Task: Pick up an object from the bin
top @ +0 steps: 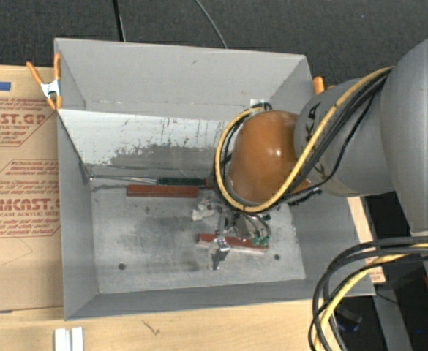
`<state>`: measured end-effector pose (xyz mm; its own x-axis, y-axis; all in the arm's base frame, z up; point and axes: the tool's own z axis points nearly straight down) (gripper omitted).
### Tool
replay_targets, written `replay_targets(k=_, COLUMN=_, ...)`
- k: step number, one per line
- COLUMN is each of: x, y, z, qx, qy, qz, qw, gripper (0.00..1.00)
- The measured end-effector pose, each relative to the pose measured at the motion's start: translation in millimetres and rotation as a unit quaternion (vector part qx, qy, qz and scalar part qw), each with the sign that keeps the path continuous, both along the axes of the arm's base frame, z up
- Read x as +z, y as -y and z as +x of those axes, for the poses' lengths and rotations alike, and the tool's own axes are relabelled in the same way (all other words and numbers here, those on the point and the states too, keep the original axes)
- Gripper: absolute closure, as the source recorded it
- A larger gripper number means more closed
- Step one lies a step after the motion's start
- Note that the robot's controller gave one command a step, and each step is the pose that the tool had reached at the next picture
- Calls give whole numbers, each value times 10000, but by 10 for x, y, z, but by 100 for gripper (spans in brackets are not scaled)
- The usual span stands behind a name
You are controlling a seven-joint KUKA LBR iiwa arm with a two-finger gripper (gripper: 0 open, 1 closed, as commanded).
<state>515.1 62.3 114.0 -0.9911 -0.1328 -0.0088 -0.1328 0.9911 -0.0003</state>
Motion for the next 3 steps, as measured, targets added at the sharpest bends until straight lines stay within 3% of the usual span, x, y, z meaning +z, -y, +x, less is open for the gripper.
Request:
replay_targets(k=1, x=-211, y=367, z=163, qx=575, qy=-43, qz=-2, qw=9983, gripper=0)
replay_targets(k=2, x=-347, y=416, z=291, qx=-190, qy=107, qz=5, qw=9998, gripper=100)
replay_targets(k=3, x=-347, y=416, z=291, qx=-190, qy=107, qz=5, qw=9998, gripper=100)
